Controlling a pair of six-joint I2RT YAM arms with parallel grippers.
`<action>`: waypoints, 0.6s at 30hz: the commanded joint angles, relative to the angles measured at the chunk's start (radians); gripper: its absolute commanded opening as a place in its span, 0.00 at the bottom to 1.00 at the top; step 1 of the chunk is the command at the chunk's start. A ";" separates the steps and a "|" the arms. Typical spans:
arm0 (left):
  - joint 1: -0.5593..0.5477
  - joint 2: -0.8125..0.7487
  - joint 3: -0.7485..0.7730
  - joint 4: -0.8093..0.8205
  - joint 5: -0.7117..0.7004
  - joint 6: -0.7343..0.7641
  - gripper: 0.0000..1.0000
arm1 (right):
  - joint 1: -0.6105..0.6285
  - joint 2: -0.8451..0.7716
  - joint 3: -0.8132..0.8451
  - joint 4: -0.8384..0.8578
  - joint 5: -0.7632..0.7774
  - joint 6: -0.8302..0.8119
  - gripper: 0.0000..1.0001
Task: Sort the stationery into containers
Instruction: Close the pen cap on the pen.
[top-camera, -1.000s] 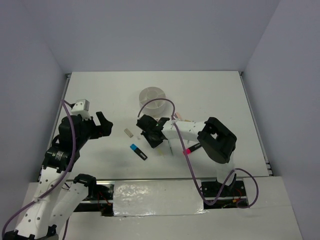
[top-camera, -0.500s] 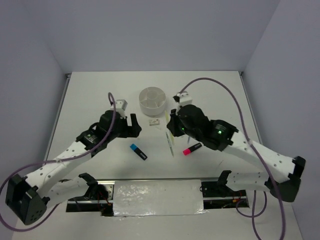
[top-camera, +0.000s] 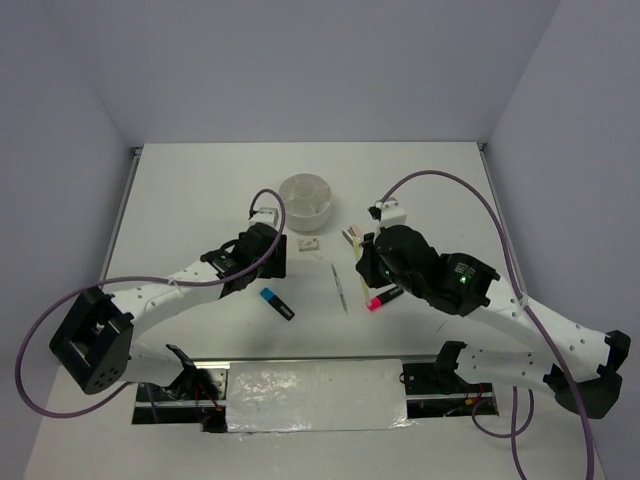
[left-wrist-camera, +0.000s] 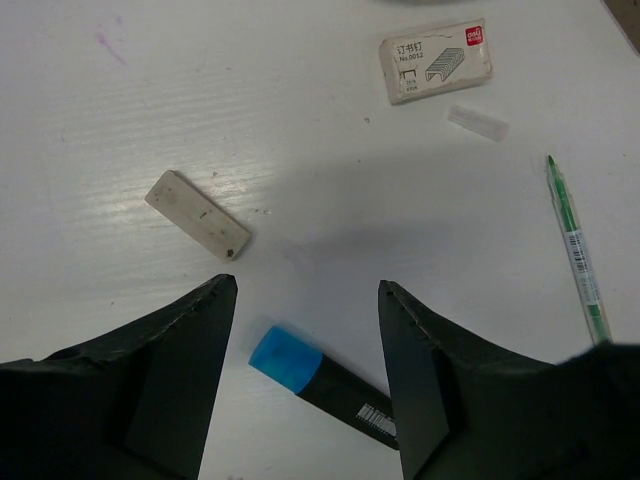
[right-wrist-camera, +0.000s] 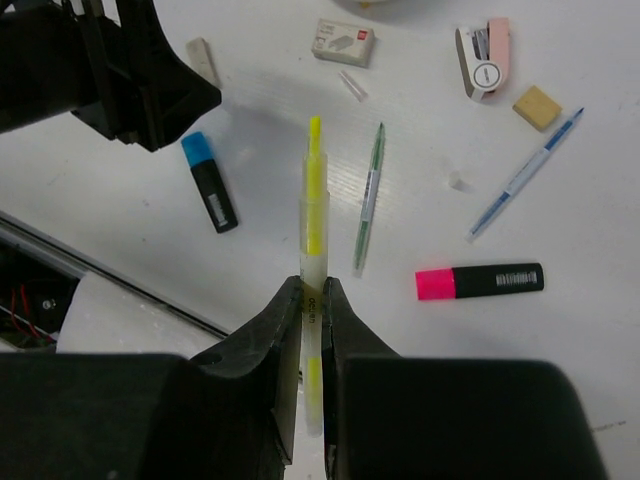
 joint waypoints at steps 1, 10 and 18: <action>-0.004 0.021 0.042 0.046 -0.016 -0.003 0.71 | 0.005 -0.027 -0.018 0.007 0.013 0.006 0.00; -0.005 0.079 0.023 0.068 0.001 -0.010 0.71 | 0.005 -0.029 -0.046 0.025 0.009 0.001 0.00; -0.004 0.120 0.006 0.099 0.021 -0.012 0.60 | 0.005 -0.038 -0.075 0.054 -0.013 -0.005 0.00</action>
